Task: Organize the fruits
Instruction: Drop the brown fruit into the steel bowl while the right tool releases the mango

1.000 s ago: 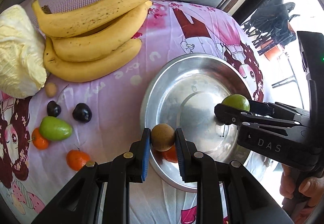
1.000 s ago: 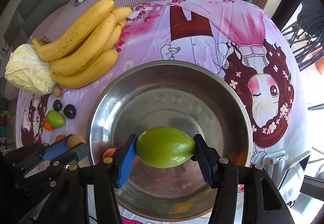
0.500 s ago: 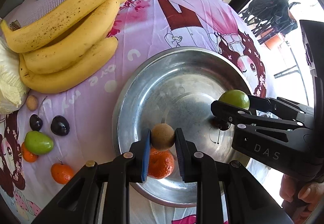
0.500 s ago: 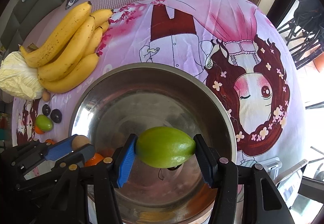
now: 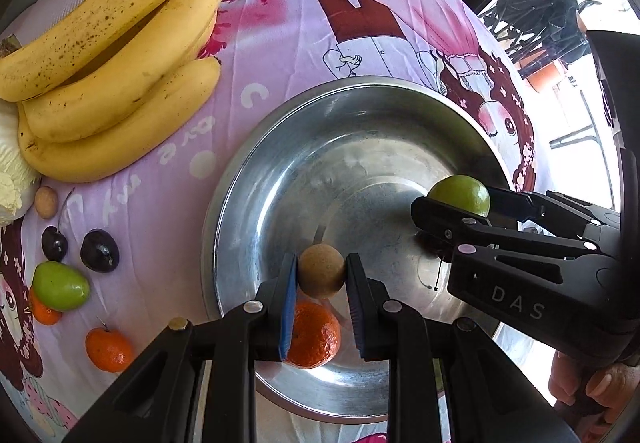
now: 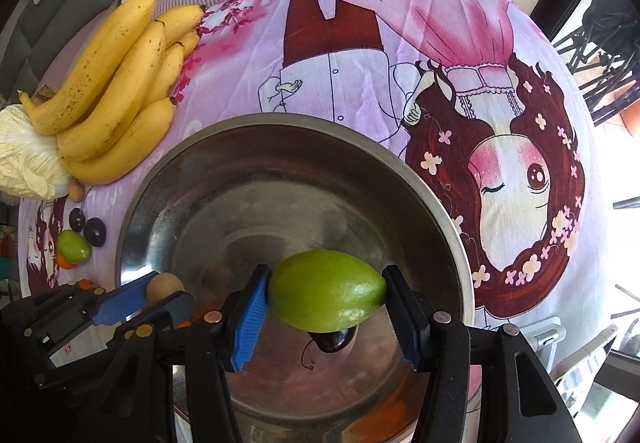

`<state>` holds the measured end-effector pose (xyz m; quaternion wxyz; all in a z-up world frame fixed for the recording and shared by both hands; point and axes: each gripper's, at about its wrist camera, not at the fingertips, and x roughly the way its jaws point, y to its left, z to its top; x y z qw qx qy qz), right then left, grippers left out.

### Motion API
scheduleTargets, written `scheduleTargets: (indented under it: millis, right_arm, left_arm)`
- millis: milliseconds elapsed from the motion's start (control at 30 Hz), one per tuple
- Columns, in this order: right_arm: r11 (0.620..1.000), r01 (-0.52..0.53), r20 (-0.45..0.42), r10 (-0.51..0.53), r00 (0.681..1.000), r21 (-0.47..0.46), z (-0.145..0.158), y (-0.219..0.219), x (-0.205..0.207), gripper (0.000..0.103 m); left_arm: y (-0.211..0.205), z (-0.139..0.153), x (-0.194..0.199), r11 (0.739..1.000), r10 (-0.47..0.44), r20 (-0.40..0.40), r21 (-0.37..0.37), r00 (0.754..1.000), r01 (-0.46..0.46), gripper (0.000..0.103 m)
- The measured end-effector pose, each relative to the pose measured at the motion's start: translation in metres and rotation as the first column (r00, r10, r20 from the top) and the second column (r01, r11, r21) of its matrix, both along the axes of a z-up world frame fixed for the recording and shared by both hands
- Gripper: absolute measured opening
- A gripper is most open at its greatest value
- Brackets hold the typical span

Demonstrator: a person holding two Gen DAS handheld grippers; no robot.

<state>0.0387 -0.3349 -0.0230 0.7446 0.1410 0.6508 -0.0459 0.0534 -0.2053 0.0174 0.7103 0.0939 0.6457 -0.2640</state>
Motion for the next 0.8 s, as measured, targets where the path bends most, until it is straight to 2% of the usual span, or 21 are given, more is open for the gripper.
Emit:
scheduleTargets:
  millis: [400,467,533,733,800]
  right_arm:
    - [1.0,0.002,0.006,-0.002,1.0,-0.024,0.005,-0.002,0.002,0.06]
    - [1.0,0.004,0.008,-0.004,1.0,-0.025,0.007,-0.004,0.002,0.06]
    - [1.0,0.002,0.009,-0.002,1.0,-0.029,0.009,-0.004,0.001,0.06]
    - [0.999,-0.009,0.007,0.009,1.0,-0.035,0.018,-0.005,-0.004,0.061]
    - [0.999,-0.014,0.002,0.014,1.0,-0.038,0.02,-0.002,-0.005,0.064]
  left_arm:
    - [0.003,0.004,-0.002,1.0,-0.001,0.004,0.009,1.0,0.001,0.026]
    - [0.004,0.006,-0.002,1.0,0.004,0.006,0.008,1.0,-0.004,0.034]
    - [0.006,0.009,-0.003,1.0,0.013,0.008,0.006,1.0,-0.013,0.047]
    - [0.021,0.02,-0.002,0.999,0.045,0.017,-0.014,0.999,-0.045,0.067]
    - [0.029,0.021,0.0,0.998,0.063,0.026,-0.01,0.998,-0.063,0.073]
